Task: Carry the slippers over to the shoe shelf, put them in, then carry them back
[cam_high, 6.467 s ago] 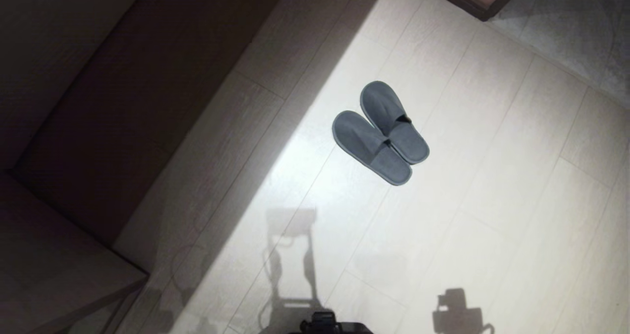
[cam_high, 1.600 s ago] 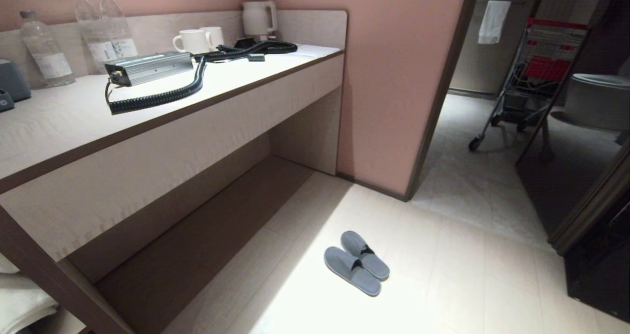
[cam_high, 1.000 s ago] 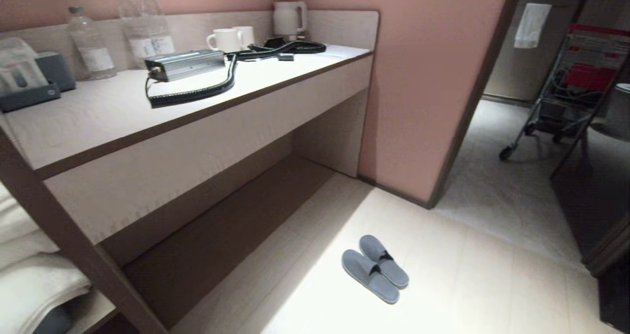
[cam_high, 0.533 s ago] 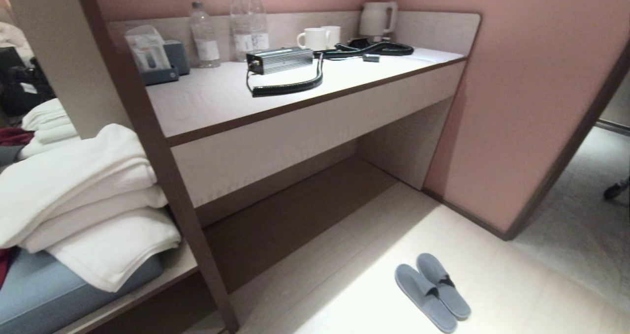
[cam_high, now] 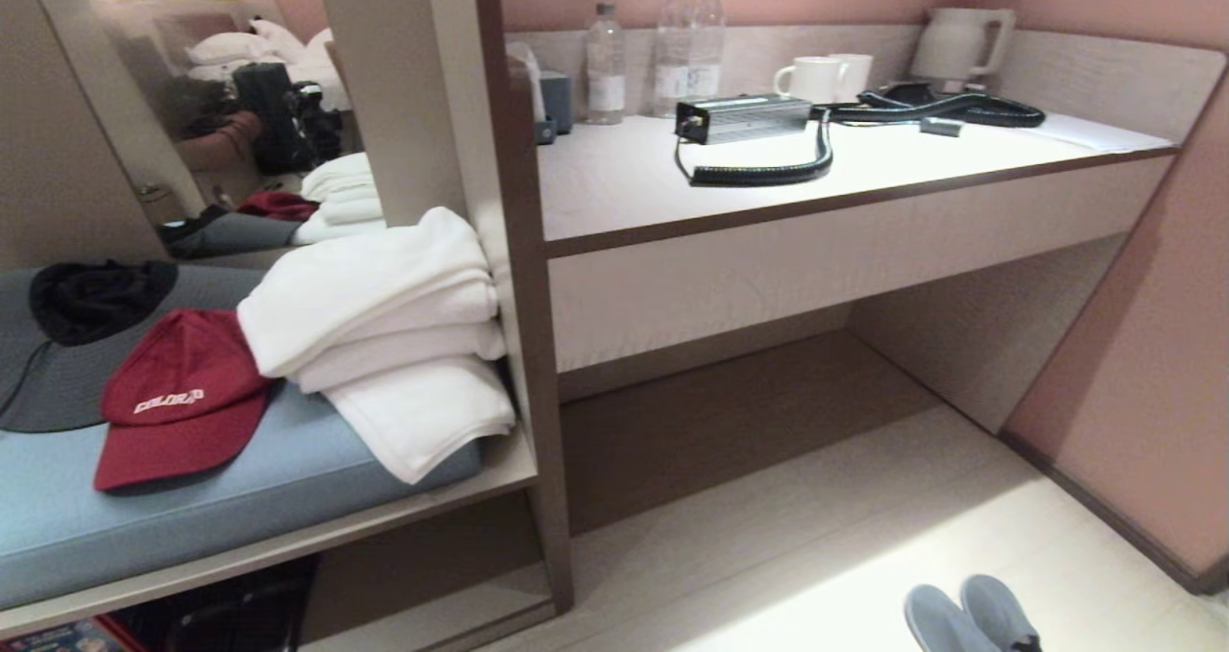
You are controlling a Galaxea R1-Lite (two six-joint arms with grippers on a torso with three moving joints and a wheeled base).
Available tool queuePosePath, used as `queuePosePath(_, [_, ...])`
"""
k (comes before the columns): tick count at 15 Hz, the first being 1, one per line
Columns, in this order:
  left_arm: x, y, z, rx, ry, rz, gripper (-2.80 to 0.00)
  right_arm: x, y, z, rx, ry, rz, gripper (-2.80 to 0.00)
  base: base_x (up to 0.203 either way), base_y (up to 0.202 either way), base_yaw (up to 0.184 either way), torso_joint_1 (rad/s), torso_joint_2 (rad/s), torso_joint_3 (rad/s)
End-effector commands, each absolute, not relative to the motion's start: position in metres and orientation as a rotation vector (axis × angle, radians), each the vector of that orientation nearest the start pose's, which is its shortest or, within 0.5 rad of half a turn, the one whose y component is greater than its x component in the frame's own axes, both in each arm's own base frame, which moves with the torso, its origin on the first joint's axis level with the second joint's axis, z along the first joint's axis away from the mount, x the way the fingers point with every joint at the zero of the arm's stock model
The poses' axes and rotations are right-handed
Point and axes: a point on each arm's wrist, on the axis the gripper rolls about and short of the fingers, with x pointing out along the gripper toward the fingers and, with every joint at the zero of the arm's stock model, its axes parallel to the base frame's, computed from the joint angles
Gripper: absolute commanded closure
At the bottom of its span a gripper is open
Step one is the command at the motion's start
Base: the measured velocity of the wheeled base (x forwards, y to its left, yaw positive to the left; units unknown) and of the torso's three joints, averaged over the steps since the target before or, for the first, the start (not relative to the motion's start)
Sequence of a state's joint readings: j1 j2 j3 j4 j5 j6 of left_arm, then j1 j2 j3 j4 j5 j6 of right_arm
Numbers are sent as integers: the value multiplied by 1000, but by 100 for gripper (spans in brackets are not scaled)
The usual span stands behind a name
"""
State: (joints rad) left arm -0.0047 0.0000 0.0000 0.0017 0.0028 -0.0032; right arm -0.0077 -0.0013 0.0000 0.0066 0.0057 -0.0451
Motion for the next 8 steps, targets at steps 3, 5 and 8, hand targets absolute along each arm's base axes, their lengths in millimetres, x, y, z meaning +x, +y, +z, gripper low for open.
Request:
queuePosePath(3, [-23,0,75,-3,3,-2,0,-23,0,75,-46,5,-1,0,0,-11,175,2,4,-2])
queuePosePath(5, [-23,0,75,-3,3,-2,0,-23,0,75,-46,3,-1,0,-1,-10,178,4,2,3])
queuePosePath(8, [-23,0,75,-3,3,-2,0,-23,0,75,-46,5,0,0,1,-9,174,3,1,0])
